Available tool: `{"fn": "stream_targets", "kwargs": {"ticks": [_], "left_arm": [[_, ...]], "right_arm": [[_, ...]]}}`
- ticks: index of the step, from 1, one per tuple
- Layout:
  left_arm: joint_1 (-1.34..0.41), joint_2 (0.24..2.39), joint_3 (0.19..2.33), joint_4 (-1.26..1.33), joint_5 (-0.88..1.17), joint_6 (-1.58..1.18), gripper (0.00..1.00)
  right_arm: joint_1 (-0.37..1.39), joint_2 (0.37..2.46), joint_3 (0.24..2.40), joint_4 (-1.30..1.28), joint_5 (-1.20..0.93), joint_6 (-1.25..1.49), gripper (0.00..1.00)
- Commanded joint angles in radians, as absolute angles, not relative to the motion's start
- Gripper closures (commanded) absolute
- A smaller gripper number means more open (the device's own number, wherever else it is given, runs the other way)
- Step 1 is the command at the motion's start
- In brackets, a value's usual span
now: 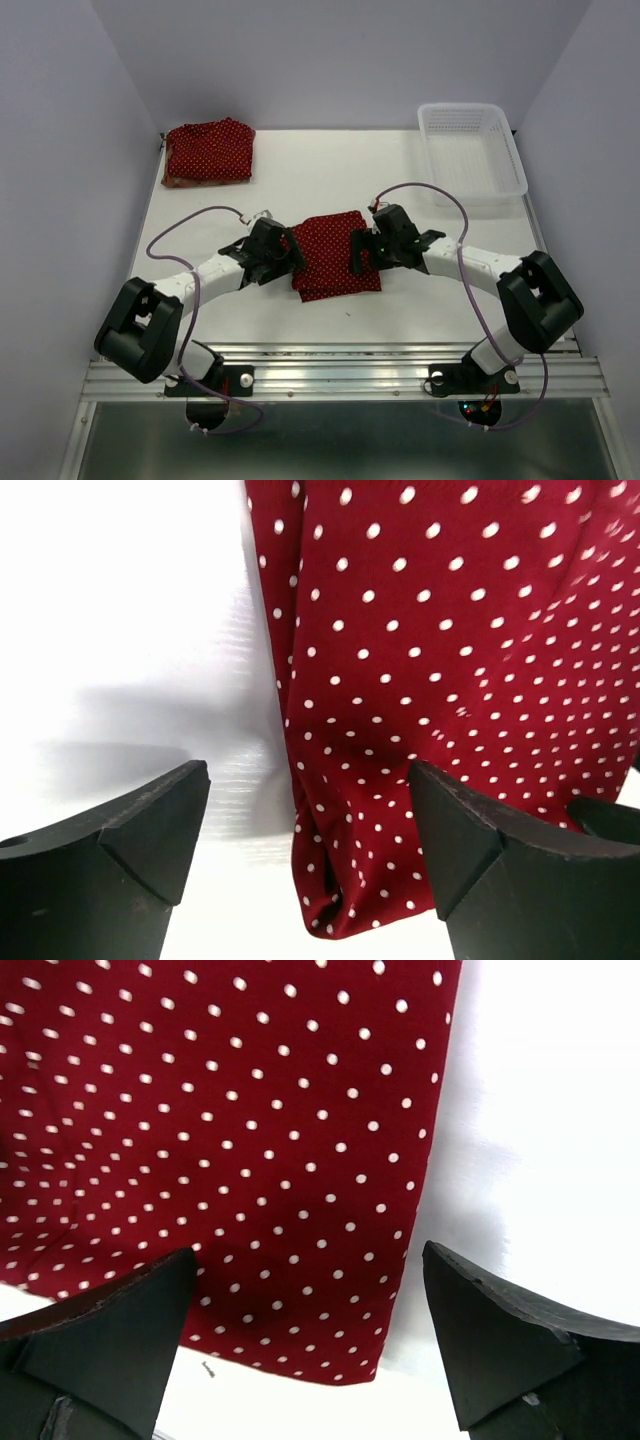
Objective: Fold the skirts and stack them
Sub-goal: Fold the skirt, then neatly place the folded skirt to the corner
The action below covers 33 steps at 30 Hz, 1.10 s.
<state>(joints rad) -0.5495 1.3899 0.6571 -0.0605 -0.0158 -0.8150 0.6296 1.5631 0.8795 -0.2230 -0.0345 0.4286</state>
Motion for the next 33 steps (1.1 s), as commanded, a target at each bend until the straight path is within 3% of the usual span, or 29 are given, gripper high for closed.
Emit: {"fn": "stream_targets", "kwargs": {"ticks": [1,9,19,27,33], "left_arm": [[-0.549,1.312,0.718,-0.156,-0.095,-0.772,0.02],[-0.551,1.212,0.638,-0.183,-0.048,-0.798,0.01],[-0.561,0.96,0.405,-0.051,0.095,-0.897,0.01],[-0.566,0.907,0.351,0.027,0.081,-0.933,0.01],[-0.565,1.037,0.397,0.077,0.049,-0.922,0.01]], "right_arm": [[0.634,1.496,0.884,-0.201,-0.023,0.446,0.0],[0.634,1.505,1.038,-0.181,-0.018,0.292,0.0],[0.634,1.908,1.497,-0.281,-0.026,0.224,0.0],[0.634,1.939,1.488,-0.305,-0.06,0.267,0.0],[0.624,1.861,1.394,-0.305,0.043,0.281,0.0]]}}
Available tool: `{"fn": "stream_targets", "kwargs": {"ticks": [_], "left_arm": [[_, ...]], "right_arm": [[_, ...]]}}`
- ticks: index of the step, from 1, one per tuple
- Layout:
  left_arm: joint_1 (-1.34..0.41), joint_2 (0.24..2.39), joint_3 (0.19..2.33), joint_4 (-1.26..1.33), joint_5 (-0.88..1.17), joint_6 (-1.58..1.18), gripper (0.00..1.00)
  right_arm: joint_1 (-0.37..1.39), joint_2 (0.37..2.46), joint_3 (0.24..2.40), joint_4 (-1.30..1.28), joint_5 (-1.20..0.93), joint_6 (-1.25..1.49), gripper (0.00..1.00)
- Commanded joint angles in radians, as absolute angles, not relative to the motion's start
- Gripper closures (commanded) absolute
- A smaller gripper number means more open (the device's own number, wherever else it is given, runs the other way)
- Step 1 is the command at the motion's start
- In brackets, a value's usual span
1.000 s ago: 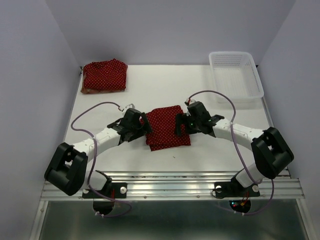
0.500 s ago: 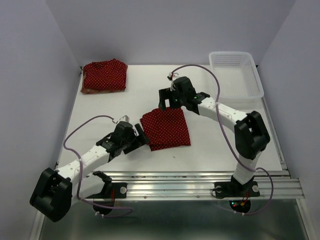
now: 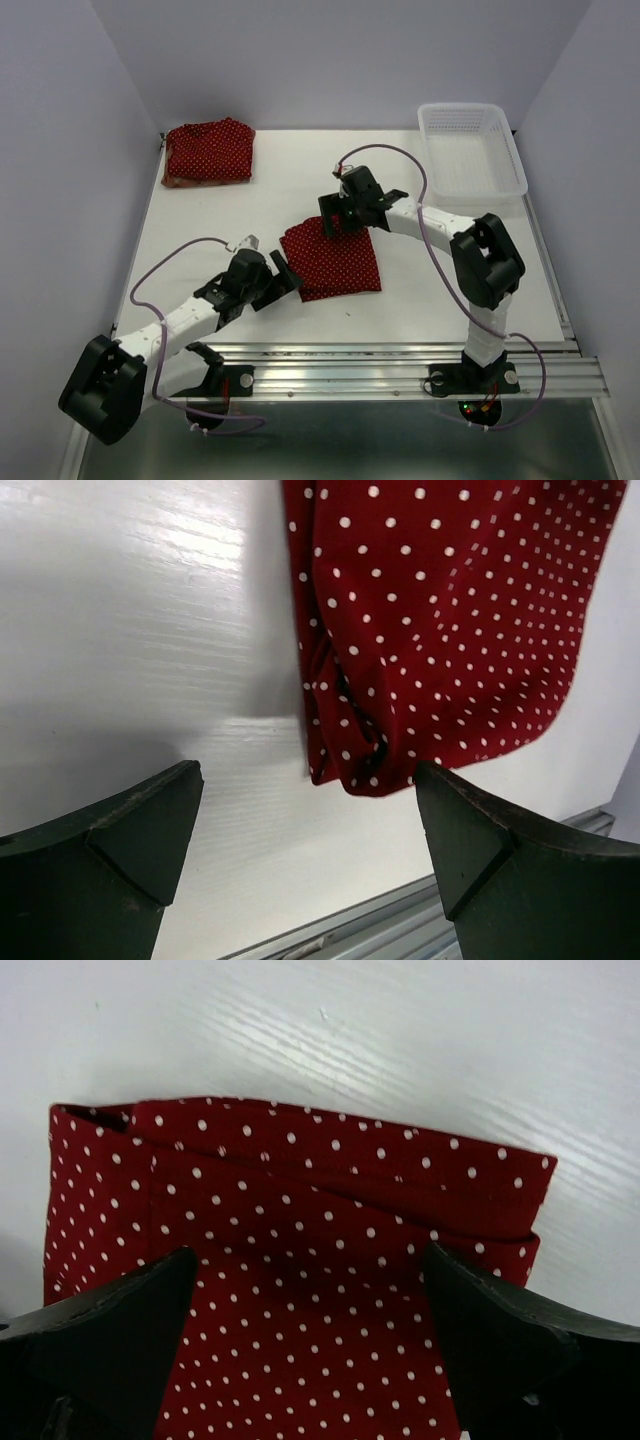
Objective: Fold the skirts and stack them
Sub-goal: Neatly place the folded skirt to the corner
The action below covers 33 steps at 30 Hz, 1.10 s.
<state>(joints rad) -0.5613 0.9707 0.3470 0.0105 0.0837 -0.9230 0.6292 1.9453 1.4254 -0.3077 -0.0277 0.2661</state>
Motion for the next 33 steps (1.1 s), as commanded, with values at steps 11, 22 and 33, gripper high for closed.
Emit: {"fn": "stream_targets", "kwargs": {"ticks": [11,22,33], "left_arm": [[-0.564,1.389,0.596,0.127,0.017,-0.818,0.07],[-0.566,1.584,0.753,0.126,0.113,-0.608,0.44],[-0.566,1.755,0.957,0.063,0.146,-0.459,1.0]], "right_arm": [[0.624,1.729,1.26,-0.307,0.121,0.285,0.0],[0.615,1.603,1.169,-0.316,0.221,0.281,0.0],[0.588,1.461,1.063,-0.334,0.337,0.262,0.0]]}}
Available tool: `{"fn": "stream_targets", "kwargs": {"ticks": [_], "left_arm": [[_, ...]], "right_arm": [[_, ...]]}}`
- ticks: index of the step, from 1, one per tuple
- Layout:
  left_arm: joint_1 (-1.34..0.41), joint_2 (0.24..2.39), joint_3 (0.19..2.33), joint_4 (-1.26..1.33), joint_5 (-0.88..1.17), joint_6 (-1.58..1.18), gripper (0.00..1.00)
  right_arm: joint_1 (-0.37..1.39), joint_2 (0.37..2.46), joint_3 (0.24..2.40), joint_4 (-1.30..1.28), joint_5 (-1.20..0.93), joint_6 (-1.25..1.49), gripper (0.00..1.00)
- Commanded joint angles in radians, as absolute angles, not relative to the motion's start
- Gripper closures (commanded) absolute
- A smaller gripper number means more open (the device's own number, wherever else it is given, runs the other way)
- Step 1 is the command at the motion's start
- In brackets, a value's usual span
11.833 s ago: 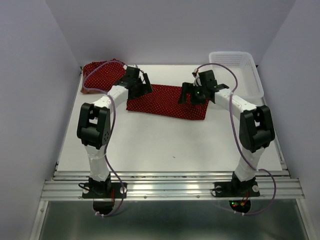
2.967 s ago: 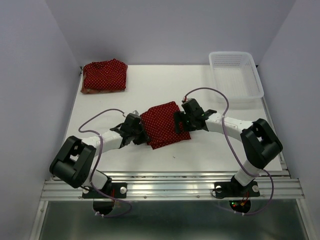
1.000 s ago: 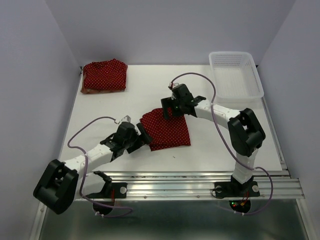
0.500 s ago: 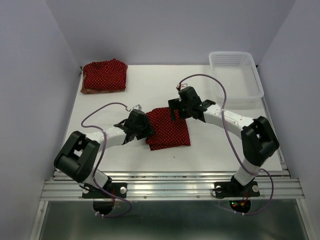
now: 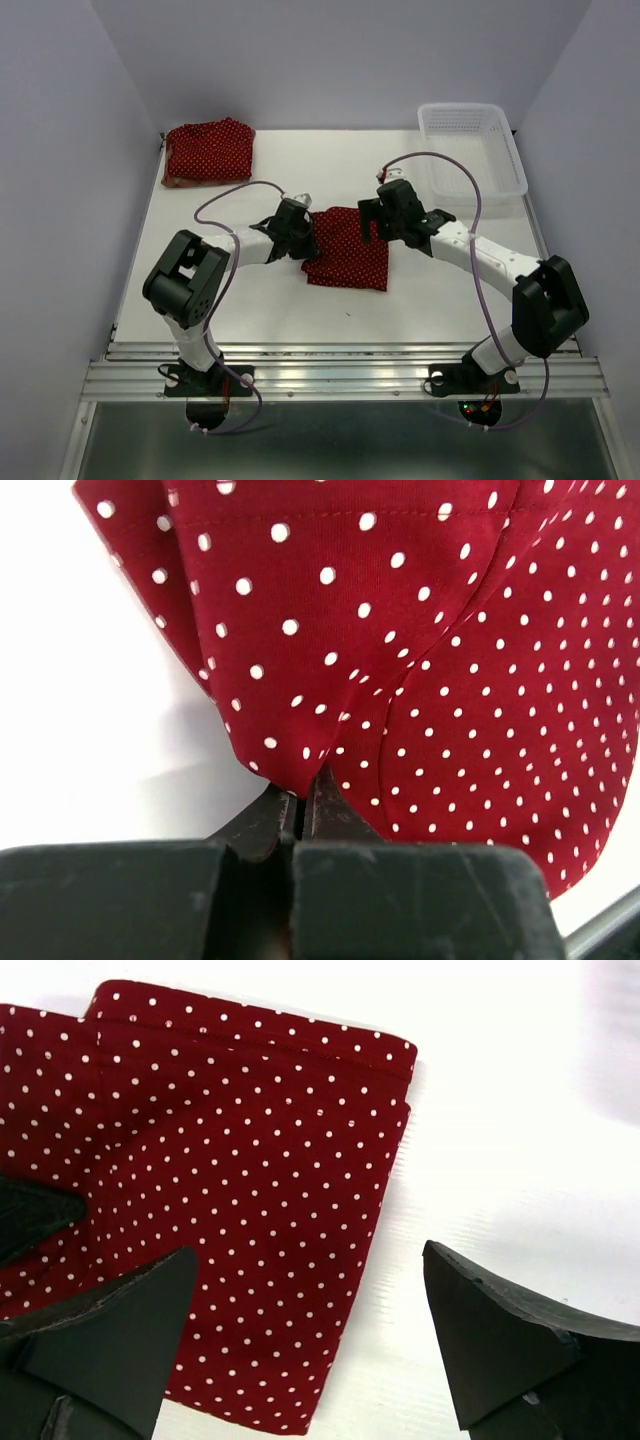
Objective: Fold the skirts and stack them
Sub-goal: Neatly place the folded skirt to the corner
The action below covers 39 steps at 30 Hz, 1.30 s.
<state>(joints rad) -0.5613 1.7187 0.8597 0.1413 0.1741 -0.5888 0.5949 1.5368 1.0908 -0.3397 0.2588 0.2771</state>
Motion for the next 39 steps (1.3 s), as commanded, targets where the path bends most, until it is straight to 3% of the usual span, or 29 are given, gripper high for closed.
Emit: {"fn": "stream_targets", "kwargs": {"ticks": [1,9,18,26,39], "left_arm": [[-0.565,1.77,0.991,0.023,0.131,-0.425,1.0],[-0.565,1.867,1.322,-0.182,-0.302,-0.114,1.0],[-0.529,1.848,1.431,-0.043,-0.586,0.309,1.0],[-0.358,1.848,1.566,-0.008,-0.491,0.422,1.0],[-0.261,1.933,1.874,-0.1,-0.42,0.5,1.0]], "right_arm": [[0.578,1.45,1.052,-0.334,0.35,0.261,0.0],[0.569,1.388,0.977,-0.334,0.471,0.245,0.0],[0.54,1.405,0.962,-0.321,0.554,0.244,0.0],[0.522,1.396,0.937,-0.282,0.646,0.255,0.0],[0.512,1.453,0.934,-0.253,0.676,0.253,0.0]]}}
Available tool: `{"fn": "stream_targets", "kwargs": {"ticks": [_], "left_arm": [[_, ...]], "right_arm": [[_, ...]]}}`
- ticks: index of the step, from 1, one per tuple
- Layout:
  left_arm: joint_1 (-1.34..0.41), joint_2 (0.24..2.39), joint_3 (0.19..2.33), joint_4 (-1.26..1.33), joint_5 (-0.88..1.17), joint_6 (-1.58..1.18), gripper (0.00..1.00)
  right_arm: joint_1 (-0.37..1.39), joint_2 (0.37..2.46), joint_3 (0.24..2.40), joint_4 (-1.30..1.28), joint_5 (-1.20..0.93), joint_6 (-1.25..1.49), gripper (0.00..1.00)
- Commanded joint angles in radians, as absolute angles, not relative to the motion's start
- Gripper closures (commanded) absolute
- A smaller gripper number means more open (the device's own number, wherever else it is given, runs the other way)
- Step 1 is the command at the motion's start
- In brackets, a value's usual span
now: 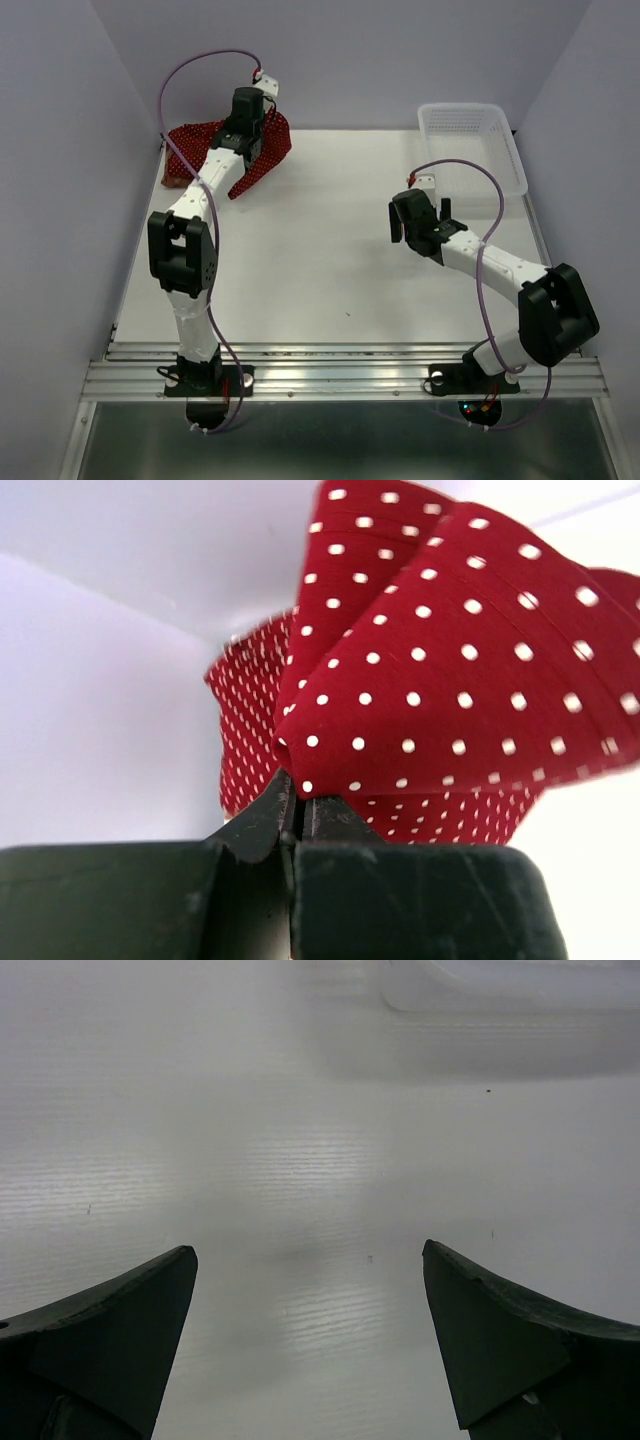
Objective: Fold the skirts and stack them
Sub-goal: Neatly place the folded skirt to the corner
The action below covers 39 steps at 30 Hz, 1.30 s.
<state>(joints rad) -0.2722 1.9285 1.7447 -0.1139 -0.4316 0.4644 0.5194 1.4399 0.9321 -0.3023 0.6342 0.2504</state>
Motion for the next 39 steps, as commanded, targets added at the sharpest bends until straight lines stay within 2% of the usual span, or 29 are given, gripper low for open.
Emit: {"fn": "stream_targets", "kwargs": {"ticks": [1,6,18,29,39], "left_arm": [[-0.252,1.942,1.932,-0.122,-0.419,0.496,1.0],[-0.216,2.037,2.142,-0.236,-0.379,0.376,1.0],[-0.161,2.229,2.36,-0.331,-0.344,0.229,1.0],[0.024,2.296,2.387,-0.301,-0.232,-0.029,1.0],[0.124,2.391,2.398,-0.288,-0.206,-0.069,1.0]], "right_arm": [[0.512,1.453,0.933,-0.253,0.678,0.253,0.0],[0.512,1.462,0.934,-0.253,0.677,0.256,0.0],[0.512,1.5,0.953,-0.255,0.68,0.253,0.0],[0.512,1.523,0.983,-0.296,0.664,0.264,0.0],[0.512,1.585,1.054,-0.365,0.687,0.273,0.0]]}}
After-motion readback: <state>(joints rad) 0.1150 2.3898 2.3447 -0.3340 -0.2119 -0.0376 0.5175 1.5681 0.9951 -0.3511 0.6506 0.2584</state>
